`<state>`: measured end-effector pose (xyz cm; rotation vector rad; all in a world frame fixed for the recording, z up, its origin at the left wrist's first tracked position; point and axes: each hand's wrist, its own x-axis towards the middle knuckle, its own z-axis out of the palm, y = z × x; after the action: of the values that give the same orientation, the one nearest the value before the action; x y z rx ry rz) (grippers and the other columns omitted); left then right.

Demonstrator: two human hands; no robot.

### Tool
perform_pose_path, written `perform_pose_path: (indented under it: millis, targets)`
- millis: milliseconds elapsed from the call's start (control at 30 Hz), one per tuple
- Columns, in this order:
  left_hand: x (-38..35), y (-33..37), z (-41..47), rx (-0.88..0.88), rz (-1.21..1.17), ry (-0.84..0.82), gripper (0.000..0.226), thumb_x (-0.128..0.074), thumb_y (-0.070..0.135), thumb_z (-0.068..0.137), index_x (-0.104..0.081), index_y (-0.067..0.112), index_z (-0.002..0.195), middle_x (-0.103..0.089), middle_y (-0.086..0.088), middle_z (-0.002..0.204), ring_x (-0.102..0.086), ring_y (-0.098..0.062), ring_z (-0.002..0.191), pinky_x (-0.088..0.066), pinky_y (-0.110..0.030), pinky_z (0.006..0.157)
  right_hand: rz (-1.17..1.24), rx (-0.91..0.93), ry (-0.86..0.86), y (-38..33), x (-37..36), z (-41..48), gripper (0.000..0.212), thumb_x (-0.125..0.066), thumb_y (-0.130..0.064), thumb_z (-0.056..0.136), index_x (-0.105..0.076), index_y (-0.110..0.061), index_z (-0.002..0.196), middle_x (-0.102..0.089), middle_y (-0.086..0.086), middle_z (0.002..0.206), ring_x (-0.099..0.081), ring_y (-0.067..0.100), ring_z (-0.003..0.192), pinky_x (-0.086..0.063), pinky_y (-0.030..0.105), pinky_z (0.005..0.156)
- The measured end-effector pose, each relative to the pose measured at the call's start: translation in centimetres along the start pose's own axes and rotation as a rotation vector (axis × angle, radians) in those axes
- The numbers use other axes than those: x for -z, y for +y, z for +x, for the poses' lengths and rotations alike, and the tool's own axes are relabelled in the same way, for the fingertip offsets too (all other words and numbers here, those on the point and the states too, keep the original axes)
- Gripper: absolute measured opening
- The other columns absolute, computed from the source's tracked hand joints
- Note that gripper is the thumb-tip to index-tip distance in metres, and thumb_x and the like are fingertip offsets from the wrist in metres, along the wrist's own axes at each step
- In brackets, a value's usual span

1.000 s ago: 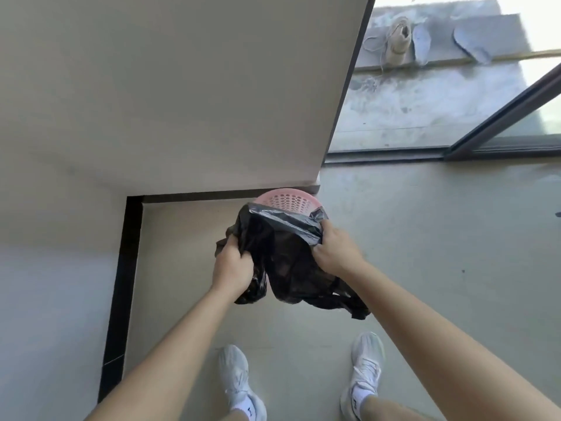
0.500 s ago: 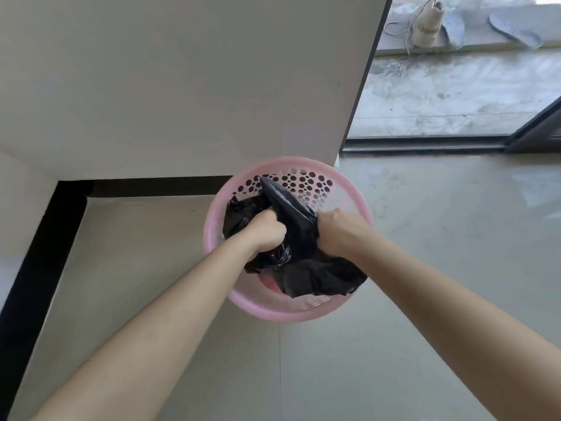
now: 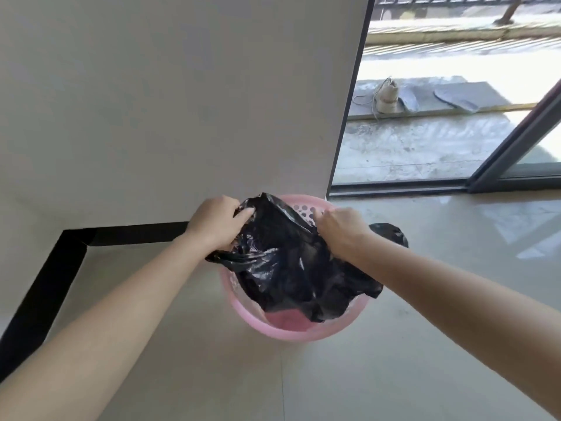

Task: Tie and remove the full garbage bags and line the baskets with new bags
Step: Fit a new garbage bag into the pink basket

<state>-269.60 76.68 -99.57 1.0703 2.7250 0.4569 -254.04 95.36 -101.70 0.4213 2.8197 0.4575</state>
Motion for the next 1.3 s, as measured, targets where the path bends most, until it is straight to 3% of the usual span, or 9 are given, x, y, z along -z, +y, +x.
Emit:
perform_pose_path:
  millis: [100, 267, 333, 567, 700, 900, 1000, 1167, 1300]
  targets:
    - [-0.4, -3.4, 0.2, 0.019, 0.212, 0.119, 0.050, -0.039, 0.049, 0.100, -0.048, 0.018, 0.063, -0.056, 0.000, 0.060, -0.056, -0.029, 0.065, -0.036, -0.032, 0.055, -0.107, 0.141, 0.189, 1.1, 0.0, 0.4, 0.052, -0.069, -0.018, 0.083, -0.044, -0.015, 0.129, -0.054, 0.003, 0.104, -0.064, 0.021, 0.076, -0.026, 0.030, 0.044]
    - [-2.6, -5.6, -0.3, 0.142, 0.069, 0.030, 0.053, -0.024, 0.047, 0.102, -0.042, 0.014, 0.064, -0.056, -0.005, 0.069, -0.055, -0.030, 0.075, -0.037, -0.036, 0.064, 0.462, 0.270, -0.056, 2.9, -2.4, -0.4, 0.051, -0.069, -0.070, 0.070, -0.045, -0.028, 0.088, -0.052, -0.014, 0.083, -0.052, 0.011, 0.073, -0.035, 0.027, 0.056]
    - [-3.6, -5.3, -0.4, 0.190, -0.097, 0.081, 0.052, -0.027, 0.046, 0.102, -0.040, 0.013, 0.064, -0.054, -0.006, 0.068, -0.053, -0.030, 0.073, -0.035, -0.037, 0.063, 0.652, 0.225, 0.014, 3.6, -2.8, -0.7, 0.049, -0.066, -0.072, 0.068, -0.040, -0.032, 0.080, -0.048, -0.018, 0.075, -0.048, -0.001, 0.067, -0.031, 0.021, 0.053]
    - [-3.6, -2.7, 0.8, 0.510, -0.644, -0.069, 0.023, -0.052, 0.038, 0.088, -0.057, 0.019, 0.076, -0.055, -0.007, 0.070, -0.054, -0.024, 0.064, -0.041, -0.028, 0.060, 1.129, 0.013, -0.001, 6.5, -2.3, -1.3, 0.029, -0.060, -0.059, 0.079, -0.069, -0.035, 0.092, -0.068, -0.015, 0.091, -0.062, 0.007, 0.088, -0.042, 0.021, 0.070]
    - [-4.5, -2.0, 2.2, 0.458, -0.490, 0.048, 0.031, -0.053, 0.032, 0.084, -0.041, 0.017, 0.059, -0.040, -0.003, 0.059, -0.041, -0.024, 0.061, -0.029, -0.031, 0.056, 0.883, -0.080, 0.198, 6.9, -2.9, -0.5, 0.026, -0.050, -0.044, 0.098, -0.069, -0.027, 0.101, -0.068, -0.006, 0.091, -0.062, 0.020, 0.089, -0.050, 0.035, 0.077]
    - [-5.4, -1.7, 4.1, 0.238, -0.509, 0.210, 0.010, -0.067, 0.030, 0.082, -0.072, 0.029, 0.073, -0.069, 0.010, 0.070, -0.060, -0.008, 0.068, -0.045, -0.026, 0.067, 0.559, -0.231, 0.324, 6.5, -4.6, 1.6, 0.037, -0.035, -0.042, 0.102, -0.063, -0.017, 0.103, -0.068, 0.009, 0.100, -0.062, 0.031, 0.092, -0.040, 0.036, 0.069]
    - [-5.4, -2.0, 5.8, 0.380, -0.888, 0.147, 0.004, -0.076, 0.023, 0.074, -0.076, 0.020, 0.072, -0.074, 0.002, 0.073, -0.068, -0.015, 0.067, -0.053, -0.023, 0.064, 0.649, -0.376, 0.206, 6.4, -4.7, 3.6, 0.036, -0.037, -0.039, 0.096, -0.061, -0.014, 0.083, -0.065, 0.006, 0.087, -0.057, 0.028, 0.080, -0.039, 0.034, 0.065]
    - [-7.5, -4.2, 6.7, 0.555, -1.075, -0.452, 0.024, -0.066, 0.029, 0.084, -0.074, 0.011, 0.071, -0.072, -0.010, 0.075, -0.070, -0.025, 0.066, -0.058, -0.033, 0.070, 0.997, -0.470, -0.115, 7.1, -4.7, 6.6, 0.030, -0.053, -0.030, 0.093, -0.068, -0.006, 0.084, -0.064, 0.011, 0.087, -0.059, 0.027, 0.080, -0.040, 0.030, 0.064]
    - [-8.0, -4.7, 7.3, 0.570, -1.045, -0.372, 0.030, -0.055, 0.020, 0.093, -0.066, 0.006, 0.069, -0.067, -0.011, 0.066, -0.066, -0.020, 0.052, -0.053, -0.025, 0.058, 1.072, -0.376, -0.379, 6.9, -4.7, 7.1, 0.026, -0.049, -0.016, 0.098, -0.062, -0.009, 0.077, -0.060, 0.007, 0.075, -0.055, 0.014, 0.053, -0.042, 0.025, 0.053]
